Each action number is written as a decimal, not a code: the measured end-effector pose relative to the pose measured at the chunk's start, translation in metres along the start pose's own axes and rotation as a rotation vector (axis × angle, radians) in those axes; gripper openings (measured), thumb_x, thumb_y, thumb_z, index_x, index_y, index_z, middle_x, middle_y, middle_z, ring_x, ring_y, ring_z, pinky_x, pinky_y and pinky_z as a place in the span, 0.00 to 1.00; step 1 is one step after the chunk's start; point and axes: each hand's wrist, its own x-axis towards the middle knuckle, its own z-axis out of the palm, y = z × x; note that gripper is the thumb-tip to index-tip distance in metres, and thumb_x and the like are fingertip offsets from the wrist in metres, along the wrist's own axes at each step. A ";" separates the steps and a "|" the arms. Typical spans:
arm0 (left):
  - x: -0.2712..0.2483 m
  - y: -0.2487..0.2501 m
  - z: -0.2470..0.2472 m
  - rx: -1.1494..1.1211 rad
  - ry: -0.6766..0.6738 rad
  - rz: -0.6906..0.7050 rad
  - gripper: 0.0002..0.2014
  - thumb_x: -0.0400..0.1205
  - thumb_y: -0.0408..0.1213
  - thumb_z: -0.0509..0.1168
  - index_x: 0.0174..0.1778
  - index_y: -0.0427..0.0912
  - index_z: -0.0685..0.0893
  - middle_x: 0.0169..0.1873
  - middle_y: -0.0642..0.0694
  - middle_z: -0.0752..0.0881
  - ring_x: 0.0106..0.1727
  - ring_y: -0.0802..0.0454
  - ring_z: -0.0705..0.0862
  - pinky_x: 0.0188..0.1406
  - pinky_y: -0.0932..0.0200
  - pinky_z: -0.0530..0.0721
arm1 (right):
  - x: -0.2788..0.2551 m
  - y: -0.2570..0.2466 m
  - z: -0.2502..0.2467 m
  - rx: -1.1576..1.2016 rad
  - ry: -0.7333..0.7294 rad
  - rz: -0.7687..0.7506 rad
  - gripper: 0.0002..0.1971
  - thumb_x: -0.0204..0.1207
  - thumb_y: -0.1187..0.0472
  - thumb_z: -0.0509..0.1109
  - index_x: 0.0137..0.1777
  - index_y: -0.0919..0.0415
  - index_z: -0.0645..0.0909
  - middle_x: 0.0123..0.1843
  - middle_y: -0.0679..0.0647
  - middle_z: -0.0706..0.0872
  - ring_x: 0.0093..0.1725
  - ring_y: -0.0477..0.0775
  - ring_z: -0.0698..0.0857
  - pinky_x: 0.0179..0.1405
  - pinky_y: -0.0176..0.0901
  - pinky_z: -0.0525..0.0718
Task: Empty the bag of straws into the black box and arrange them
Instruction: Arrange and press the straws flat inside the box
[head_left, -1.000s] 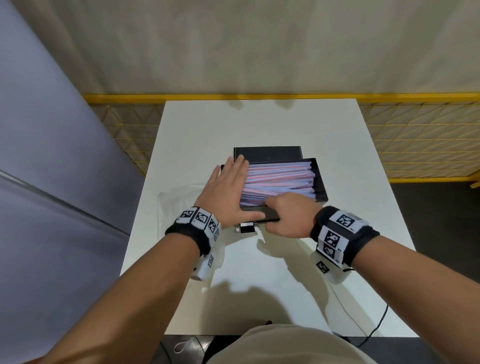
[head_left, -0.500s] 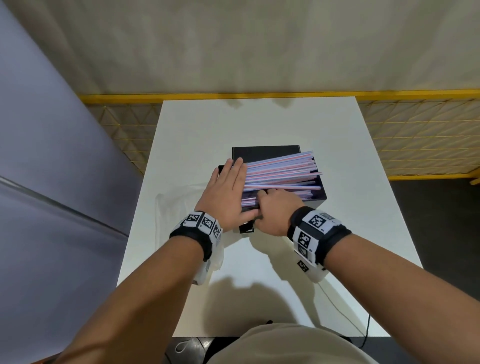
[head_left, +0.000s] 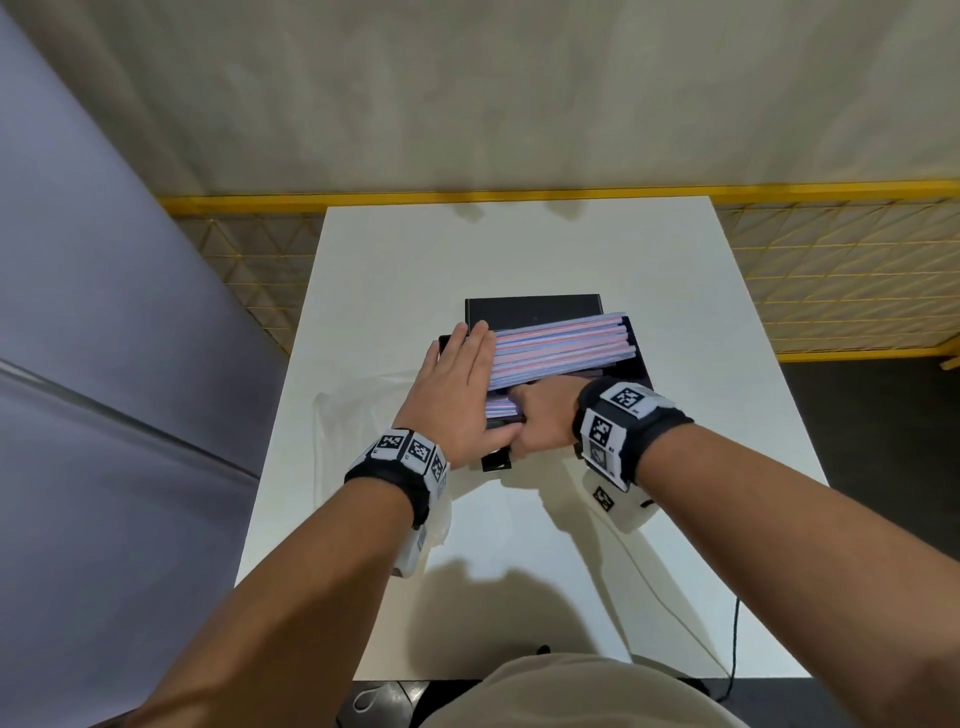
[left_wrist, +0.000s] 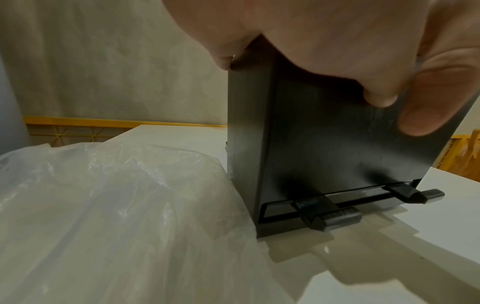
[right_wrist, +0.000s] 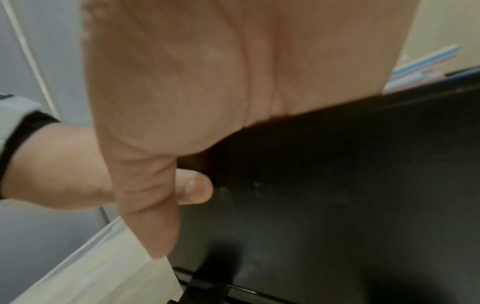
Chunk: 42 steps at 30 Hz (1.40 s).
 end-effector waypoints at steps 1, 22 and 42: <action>0.000 0.000 0.000 0.002 -0.001 -0.002 0.57 0.72 0.74 0.46 0.92 0.37 0.47 0.92 0.42 0.48 0.93 0.42 0.45 0.91 0.38 0.49 | 0.002 0.000 0.000 0.007 0.002 0.003 0.31 0.62 0.39 0.74 0.63 0.54 0.78 0.46 0.52 0.85 0.45 0.57 0.84 0.48 0.47 0.86; 0.002 -0.002 0.008 -0.020 0.061 0.003 0.60 0.72 0.77 0.54 0.91 0.35 0.51 0.91 0.40 0.55 0.92 0.39 0.51 0.90 0.36 0.53 | -0.039 0.011 0.020 -0.079 0.433 -0.148 0.19 0.73 0.47 0.64 0.57 0.59 0.78 0.54 0.56 0.85 0.53 0.62 0.85 0.44 0.48 0.74; 0.001 -0.002 0.006 0.001 0.066 0.009 0.57 0.73 0.77 0.53 0.91 0.40 0.53 0.91 0.41 0.54 0.92 0.39 0.51 0.89 0.34 0.54 | -0.006 0.024 0.026 -0.155 0.405 -0.123 0.31 0.66 0.42 0.67 0.67 0.58 0.74 0.63 0.60 0.82 0.63 0.65 0.78 0.59 0.55 0.75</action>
